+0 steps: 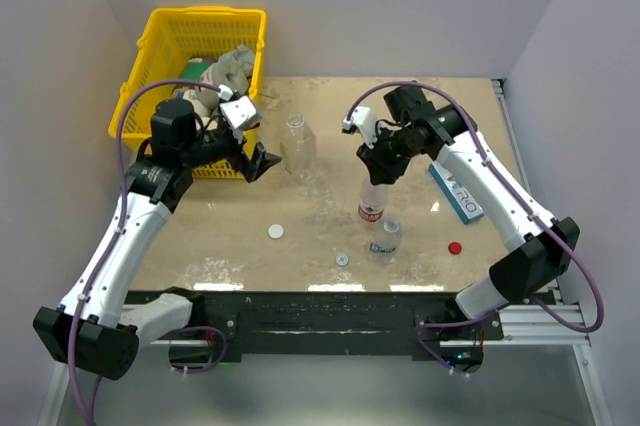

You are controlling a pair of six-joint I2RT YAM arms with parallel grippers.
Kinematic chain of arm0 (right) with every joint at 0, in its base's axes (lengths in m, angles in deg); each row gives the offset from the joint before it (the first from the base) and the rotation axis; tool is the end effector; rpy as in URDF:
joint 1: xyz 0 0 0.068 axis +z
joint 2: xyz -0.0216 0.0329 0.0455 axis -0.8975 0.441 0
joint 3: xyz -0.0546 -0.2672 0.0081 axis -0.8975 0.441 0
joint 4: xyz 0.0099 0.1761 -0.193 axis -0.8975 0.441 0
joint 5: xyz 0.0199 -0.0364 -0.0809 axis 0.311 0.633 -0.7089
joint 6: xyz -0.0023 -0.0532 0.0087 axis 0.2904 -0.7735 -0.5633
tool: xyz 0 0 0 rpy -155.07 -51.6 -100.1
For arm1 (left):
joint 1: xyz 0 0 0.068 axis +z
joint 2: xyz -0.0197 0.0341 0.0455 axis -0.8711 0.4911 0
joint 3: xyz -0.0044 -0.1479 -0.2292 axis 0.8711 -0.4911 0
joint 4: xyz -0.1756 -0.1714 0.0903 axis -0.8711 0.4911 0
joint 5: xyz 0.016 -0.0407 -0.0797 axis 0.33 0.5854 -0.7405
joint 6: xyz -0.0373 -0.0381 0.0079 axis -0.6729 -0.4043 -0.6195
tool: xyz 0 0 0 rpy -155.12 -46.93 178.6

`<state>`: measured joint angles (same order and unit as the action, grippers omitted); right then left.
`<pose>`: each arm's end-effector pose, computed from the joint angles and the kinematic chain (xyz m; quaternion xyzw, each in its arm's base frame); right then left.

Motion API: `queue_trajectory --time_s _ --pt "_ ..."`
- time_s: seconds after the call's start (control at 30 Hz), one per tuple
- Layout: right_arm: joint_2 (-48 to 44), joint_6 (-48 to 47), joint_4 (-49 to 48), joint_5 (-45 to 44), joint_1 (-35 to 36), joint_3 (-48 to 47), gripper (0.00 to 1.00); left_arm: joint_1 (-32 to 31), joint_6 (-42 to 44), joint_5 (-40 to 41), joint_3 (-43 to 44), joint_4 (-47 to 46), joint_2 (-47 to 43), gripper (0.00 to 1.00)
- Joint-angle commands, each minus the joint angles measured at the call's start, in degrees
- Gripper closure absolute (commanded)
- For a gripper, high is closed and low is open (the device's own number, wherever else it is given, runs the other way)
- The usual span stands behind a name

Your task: Screw on the bottle caps

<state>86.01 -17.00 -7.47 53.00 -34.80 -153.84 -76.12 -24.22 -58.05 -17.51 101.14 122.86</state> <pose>0.2611 0.1561 0.3613 -0.4986 0.8167 0.1335 0.2580 0.2208 -0.0827 0.3946 0.3836 0.6983 -0.2417 0.5538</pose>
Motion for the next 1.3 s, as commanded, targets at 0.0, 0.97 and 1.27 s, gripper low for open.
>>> queue_trajectory --time_s 0.0,0.97,1.27 --pt "-1.9 -0.6 1.9 4.4 0.2 -8.0 1.00 -1.3 0.0 -10.5 -2.8 -7.1 0.3 0.00" --pt "-7.3 15.1 -7.5 30.2 0.2 -14.1 1.00 -24.4 -8.4 -5.8 -18.6 -43.1 10.0 0.02" --pt "-7.9 15.1 -8.3 28.1 0.2 -11.8 1.00 -24.4 -7.9 -4.6 -19.2 -42.5 9.5 0.26"
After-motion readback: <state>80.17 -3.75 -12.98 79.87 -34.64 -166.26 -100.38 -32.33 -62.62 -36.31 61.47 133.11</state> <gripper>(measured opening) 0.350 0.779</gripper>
